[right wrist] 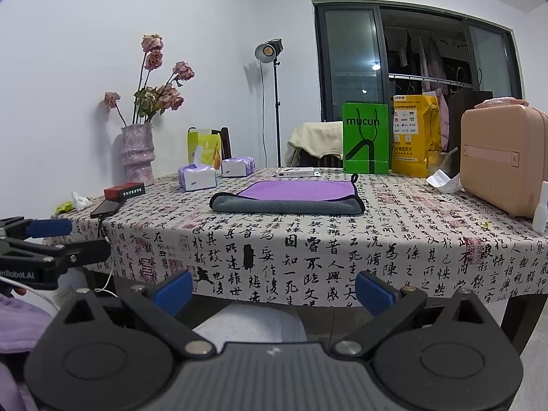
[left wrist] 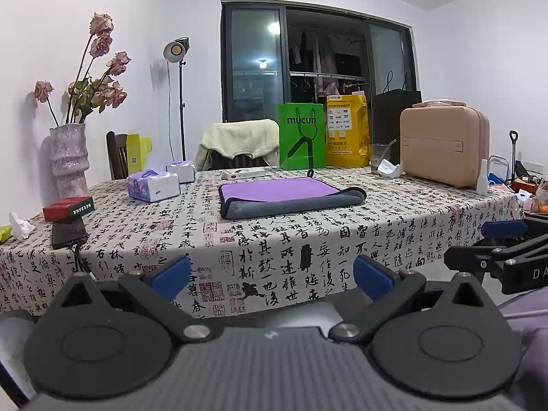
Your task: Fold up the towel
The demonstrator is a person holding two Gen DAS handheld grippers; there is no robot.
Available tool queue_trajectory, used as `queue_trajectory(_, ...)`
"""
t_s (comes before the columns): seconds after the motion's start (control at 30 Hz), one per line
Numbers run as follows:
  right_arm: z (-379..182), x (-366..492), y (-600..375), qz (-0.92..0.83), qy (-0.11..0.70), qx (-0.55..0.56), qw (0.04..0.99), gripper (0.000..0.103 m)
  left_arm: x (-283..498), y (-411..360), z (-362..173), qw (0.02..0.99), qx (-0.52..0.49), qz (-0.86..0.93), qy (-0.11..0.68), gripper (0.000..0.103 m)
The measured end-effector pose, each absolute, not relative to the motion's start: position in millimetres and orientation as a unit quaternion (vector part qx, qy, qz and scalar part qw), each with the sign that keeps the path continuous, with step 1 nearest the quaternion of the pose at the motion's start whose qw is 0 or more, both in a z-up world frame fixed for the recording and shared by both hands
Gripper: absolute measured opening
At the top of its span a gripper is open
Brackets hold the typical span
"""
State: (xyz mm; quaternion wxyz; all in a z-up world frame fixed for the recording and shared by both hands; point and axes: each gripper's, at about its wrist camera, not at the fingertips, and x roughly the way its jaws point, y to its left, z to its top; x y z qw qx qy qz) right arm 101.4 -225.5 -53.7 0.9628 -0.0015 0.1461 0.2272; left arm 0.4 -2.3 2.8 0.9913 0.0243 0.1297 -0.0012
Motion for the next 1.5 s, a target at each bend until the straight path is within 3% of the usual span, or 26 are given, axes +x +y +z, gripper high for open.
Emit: queue_trajectory(1.5,-53.4,102.5,-227.2,0.223,0.145,0.000,0.964,0.102,3.8,-3.4,3.9,0.991,0.040,-0.006,0.127,0.103)
